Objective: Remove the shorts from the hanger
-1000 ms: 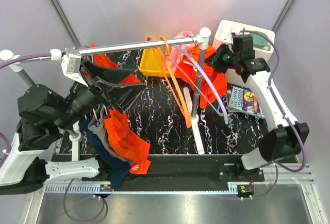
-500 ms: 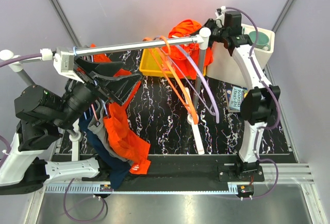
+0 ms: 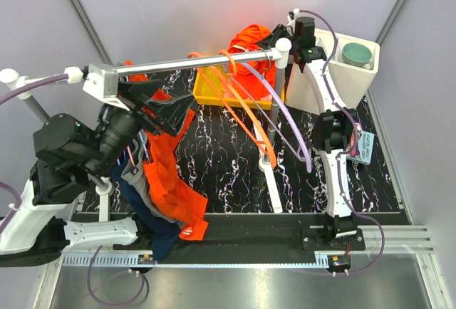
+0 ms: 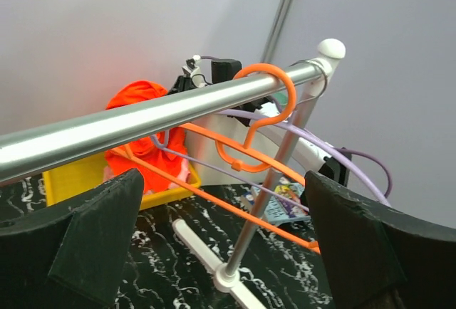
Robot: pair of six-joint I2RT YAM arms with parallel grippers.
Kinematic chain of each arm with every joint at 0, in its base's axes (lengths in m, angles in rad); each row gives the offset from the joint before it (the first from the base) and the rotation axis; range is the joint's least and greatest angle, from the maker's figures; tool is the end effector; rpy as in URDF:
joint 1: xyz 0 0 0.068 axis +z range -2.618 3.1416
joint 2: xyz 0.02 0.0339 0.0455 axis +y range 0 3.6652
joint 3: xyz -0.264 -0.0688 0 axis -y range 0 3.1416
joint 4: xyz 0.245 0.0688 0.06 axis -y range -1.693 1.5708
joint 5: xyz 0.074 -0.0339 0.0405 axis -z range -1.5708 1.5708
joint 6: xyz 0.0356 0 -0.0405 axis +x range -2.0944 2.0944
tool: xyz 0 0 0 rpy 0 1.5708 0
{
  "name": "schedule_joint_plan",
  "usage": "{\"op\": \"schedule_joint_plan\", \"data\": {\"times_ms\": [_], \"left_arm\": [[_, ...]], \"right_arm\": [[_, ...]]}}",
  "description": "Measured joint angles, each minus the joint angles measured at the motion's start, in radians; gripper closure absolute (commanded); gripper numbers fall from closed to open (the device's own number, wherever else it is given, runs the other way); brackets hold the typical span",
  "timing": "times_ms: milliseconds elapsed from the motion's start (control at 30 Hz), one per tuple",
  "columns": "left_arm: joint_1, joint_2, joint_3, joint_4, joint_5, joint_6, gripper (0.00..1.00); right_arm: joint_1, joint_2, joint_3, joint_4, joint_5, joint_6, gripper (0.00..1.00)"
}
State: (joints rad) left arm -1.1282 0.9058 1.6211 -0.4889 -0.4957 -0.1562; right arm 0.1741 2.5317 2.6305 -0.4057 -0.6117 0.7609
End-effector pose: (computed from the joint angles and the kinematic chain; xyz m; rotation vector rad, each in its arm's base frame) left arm 0.0604 -0.0879 0.5509 0.2501 1.3893 -0.7399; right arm 0.5604 0.1193 0.3174 0.1326 1.9996 1.1945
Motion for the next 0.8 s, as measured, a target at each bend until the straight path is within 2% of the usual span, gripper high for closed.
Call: {"op": "schedule_joint_plan", "data": {"times_ms": [267, 367, 400, 467, 500, 600, 633, 800], "left_arm": [[0.0, 0.065, 0.033, -0.027, -0.041, 0.113, 0.01], [0.0, 0.074, 0.04, -0.039, -0.042, 0.142, 0.01], [0.0, 0.072, 0.04, -0.04, -0.042, 0.149, 0.01], [0.0, 0.068, 0.04, -0.04, -0.042, 0.156, 0.01], [0.0, 0.065, 0.04, -0.04, -0.042, 0.157, 0.01], [-0.001, 0.057, 0.04, -0.04, -0.042, 0.156, 0.01], [-0.001, 0.056, 0.04, -0.04, -0.042, 0.156, 0.01], [-0.001, 0.051, 0.049, -0.048, -0.029, 0.13, 0.01]], "right_arm": [[0.098, 0.008, -0.039, -0.105, 0.308, -0.199, 0.86], [0.129, 0.029, -0.041, -0.139, 0.371, -0.234, 0.62], [0.134, 0.035, -0.041, -0.149, 0.386, -0.243, 0.48], [0.137, 0.042, -0.041, -0.171, 0.412, -0.26, 0.37], [0.136, 0.043, -0.041, -0.177, 0.422, -0.271, 0.22], [0.135, 0.043, -0.037, -0.183, 0.458, -0.293, 0.03], [0.135, 0.043, -0.036, -0.185, 0.467, -0.296, 0.0], [0.135, 0.042, -0.034, -0.237, 0.503, -0.309, 0.0]]}}
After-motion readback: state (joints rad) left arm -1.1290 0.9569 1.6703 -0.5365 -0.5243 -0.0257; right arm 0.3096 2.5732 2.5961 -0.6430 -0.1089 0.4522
